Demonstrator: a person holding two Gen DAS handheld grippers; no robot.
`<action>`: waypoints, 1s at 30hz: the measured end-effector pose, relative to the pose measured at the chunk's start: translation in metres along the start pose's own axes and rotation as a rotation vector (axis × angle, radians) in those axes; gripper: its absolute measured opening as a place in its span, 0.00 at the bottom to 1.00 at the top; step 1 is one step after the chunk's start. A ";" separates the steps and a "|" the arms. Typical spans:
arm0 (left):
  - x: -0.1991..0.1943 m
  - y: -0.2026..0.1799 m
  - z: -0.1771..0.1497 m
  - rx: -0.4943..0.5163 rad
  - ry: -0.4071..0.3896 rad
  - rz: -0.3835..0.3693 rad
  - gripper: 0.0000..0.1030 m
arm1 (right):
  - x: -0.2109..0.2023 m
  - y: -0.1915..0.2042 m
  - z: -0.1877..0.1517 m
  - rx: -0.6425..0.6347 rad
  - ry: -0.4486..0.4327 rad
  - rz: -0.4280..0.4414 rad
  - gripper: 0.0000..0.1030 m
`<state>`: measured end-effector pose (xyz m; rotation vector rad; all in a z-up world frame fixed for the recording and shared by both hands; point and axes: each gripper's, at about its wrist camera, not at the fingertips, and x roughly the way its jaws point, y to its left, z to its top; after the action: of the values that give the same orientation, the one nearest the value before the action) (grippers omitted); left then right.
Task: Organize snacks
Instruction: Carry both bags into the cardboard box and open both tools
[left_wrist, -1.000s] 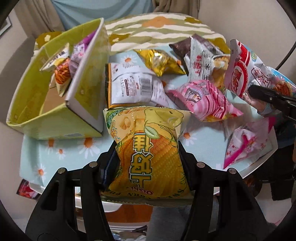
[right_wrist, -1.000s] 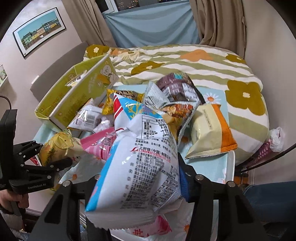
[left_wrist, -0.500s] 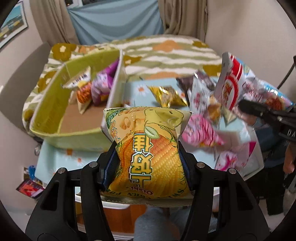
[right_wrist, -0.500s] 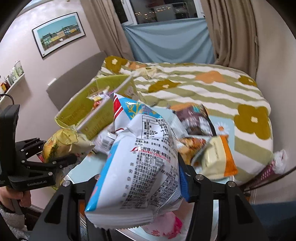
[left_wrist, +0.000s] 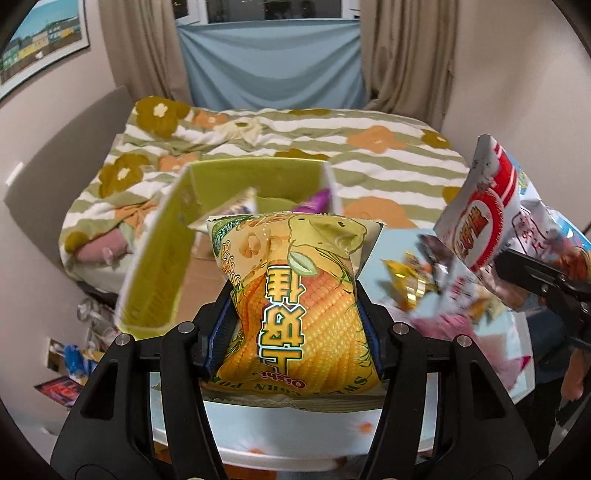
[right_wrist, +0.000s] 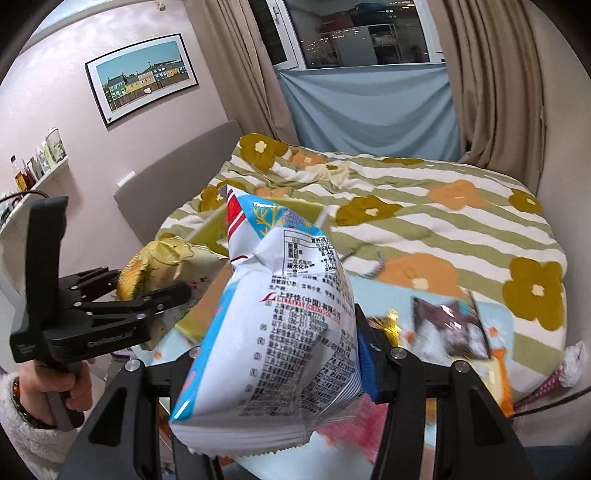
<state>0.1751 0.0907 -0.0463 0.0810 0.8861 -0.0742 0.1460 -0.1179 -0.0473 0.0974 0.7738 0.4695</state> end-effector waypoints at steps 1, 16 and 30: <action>0.005 0.010 0.004 0.001 0.004 0.005 0.55 | 0.008 0.004 0.005 0.005 0.006 0.002 0.48; 0.121 0.105 0.017 0.129 0.159 -0.019 0.62 | 0.143 0.082 0.046 0.160 0.119 -0.024 0.48; 0.102 0.124 -0.003 0.086 0.132 0.006 1.00 | 0.171 0.091 0.040 0.188 0.169 -0.032 0.48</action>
<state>0.2494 0.2107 -0.1227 0.1700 1.0141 -0.1021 0.2462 0.0422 -0.1067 0.2221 0.9840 0.3767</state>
